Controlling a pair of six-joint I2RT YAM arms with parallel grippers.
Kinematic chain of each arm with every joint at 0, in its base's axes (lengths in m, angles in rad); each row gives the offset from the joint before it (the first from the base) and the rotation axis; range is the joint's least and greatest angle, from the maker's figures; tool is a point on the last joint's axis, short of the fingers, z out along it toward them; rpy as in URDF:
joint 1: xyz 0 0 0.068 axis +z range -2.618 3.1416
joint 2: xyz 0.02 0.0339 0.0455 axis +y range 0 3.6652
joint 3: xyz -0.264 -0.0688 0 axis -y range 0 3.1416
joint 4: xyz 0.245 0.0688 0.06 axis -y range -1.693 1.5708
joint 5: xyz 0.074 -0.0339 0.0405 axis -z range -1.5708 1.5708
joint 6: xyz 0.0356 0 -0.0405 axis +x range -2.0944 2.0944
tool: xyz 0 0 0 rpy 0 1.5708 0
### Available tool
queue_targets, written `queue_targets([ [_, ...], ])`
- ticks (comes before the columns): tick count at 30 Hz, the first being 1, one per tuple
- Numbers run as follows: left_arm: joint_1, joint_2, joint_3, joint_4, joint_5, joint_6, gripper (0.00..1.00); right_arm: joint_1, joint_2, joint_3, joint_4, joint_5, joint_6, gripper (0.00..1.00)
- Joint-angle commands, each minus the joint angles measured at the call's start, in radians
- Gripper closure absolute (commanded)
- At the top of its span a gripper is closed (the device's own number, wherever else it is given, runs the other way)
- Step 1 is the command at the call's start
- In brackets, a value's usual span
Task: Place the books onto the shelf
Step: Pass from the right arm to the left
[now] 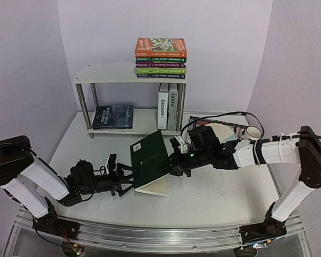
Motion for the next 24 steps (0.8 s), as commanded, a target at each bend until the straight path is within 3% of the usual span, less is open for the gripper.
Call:
queue_targets([
  [1, 0.004, 0.06, 0.047, 0.132, 0.054, -0.021, 0.07, 0.003, -0.029, -0.003, 0.173, -0.067, 0.044, 1.0],
  [9, 0.004, 0.201, 0.025, 0.379, 0.076, -0.092, 0.12, 0.002, 0.019, -0.053, 0.338, -0.096, 0.144, 1.0],
  [13, 0.005, 0.302, 0.019, 0.567, 0.083, -0.139, 0.27, 0.002, 0.053, -0.066, 0.423, -0.113, 0.186, 1.0],
  [16, 0.007, 0.311, 0.032, 0.579, 0.093, -0.134, 0.36, 0.002, 0.072, -0.071, 0.436, -0.119, 0.19, 1.0],
  [21, 0.022, 0.228, 0.021, 0.577, 0.083, -0.102, 0.38, 0.002, 0.092, -0.094, 0.452, -0.124, 0.191, 1.0],
  [24, 0.036, 0.198, 0.018, 0.577, 0.092, -0.103, 0.45, 0.002, 0.1, -0.106, 0.46, -0.125, 0.191, 1.0],
])
